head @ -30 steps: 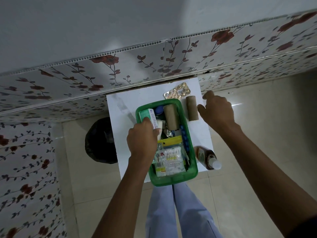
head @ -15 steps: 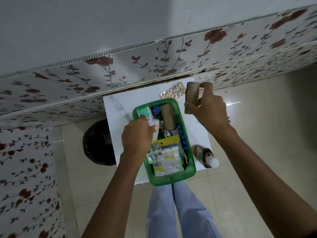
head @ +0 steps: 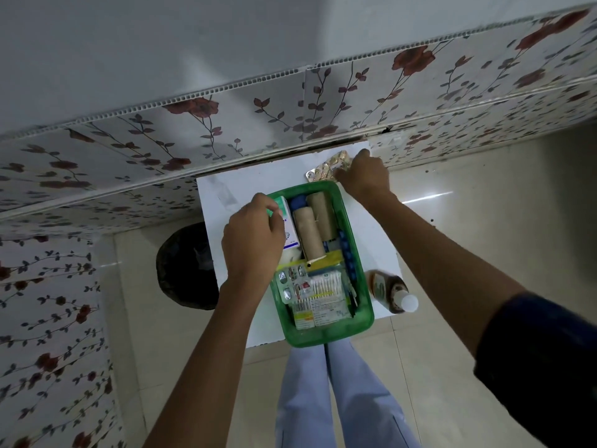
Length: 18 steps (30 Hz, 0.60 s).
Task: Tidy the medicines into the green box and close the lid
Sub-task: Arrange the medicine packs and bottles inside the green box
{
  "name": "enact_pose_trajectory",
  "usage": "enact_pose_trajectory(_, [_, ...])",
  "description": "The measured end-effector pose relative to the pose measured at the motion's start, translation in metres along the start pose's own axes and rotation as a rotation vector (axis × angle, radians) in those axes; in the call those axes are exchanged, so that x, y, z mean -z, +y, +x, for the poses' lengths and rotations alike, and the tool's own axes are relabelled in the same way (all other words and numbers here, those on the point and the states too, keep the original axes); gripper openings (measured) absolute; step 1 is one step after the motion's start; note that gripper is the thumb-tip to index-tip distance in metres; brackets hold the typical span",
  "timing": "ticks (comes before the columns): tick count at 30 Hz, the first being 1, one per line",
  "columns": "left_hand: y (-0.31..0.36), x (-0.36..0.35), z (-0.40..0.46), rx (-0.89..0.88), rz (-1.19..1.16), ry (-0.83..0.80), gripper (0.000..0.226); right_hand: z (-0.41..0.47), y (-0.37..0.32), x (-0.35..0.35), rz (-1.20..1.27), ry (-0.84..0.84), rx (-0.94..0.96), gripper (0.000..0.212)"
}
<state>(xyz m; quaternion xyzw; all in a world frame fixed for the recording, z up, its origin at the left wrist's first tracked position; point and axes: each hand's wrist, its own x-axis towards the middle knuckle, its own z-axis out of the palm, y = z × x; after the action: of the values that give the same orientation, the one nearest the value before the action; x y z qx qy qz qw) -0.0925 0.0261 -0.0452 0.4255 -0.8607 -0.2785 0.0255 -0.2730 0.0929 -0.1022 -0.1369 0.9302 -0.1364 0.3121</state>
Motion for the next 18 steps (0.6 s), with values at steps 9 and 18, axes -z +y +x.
enact_pose_trajectory(9, [-0.025,-0.014,-0.029,0.166,-0.172,-0.006,0.042,-0.010,0.002,0.008,0.331,0.192,0.110,0.019])
enact_pose_trajectory(18, [-0.026,-0.004,-0.059,0.188,-0.334,0.139,0.035,-0.138,0.009,0.037,0.158,-0.188,0.438,0.008])
